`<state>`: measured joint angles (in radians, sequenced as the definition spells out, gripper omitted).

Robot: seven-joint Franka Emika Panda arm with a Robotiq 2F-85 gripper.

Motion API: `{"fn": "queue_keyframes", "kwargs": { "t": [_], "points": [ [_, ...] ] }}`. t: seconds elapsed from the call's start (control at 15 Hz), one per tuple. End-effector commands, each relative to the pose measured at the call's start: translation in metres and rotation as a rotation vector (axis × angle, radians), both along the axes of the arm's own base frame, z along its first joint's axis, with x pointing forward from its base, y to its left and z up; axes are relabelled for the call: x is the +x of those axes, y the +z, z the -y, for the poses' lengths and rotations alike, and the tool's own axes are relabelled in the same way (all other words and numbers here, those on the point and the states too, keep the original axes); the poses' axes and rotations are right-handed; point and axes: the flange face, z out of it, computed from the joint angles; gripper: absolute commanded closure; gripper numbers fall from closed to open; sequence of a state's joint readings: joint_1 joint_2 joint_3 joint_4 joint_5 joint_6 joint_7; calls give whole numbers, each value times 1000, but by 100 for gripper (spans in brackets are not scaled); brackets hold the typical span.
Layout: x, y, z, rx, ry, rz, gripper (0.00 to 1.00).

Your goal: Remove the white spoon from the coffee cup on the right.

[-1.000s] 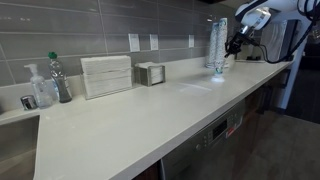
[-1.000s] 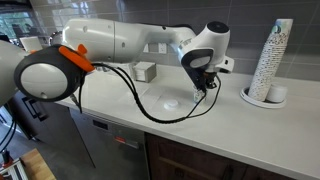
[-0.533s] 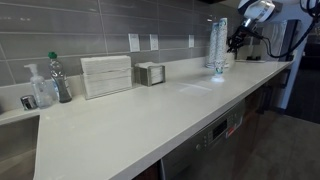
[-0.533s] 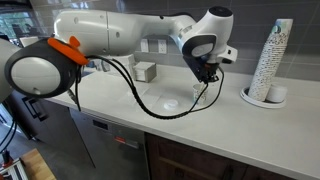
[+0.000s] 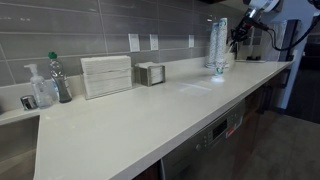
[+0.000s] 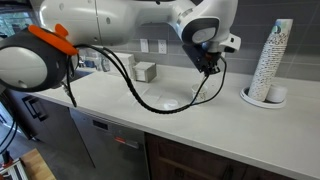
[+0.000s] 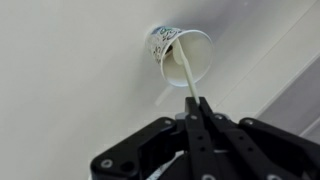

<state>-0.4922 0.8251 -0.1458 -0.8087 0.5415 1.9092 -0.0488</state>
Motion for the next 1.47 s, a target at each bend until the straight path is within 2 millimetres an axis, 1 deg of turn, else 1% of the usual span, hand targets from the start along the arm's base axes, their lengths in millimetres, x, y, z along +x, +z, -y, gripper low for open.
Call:
{"fn": "queue_keyframes", "kwargs": {
  "t": [0.0,0.27,0.4,0.6,0.73,0.93,1.13,1.2,1.27,1.4],
  "points": [
    [-15,26,10,16,-28,19,99],
    [-24,45,16,44,-40,62,99],
    [-27,52,13,83,-14,87,99],
    [-27,59,-3,165,71,103,99],
    [-28,64,-21,229,163,106,99],
    [-25,65,-52,319,291,100,99],
    [-21,61,-88,403,426,73,99],
    [-16,65,-74,343,350,75,99],
    [-14,64,-79,350,365,72,96],
    [-14,65,-80,348,365,74,96]
  ]
}}
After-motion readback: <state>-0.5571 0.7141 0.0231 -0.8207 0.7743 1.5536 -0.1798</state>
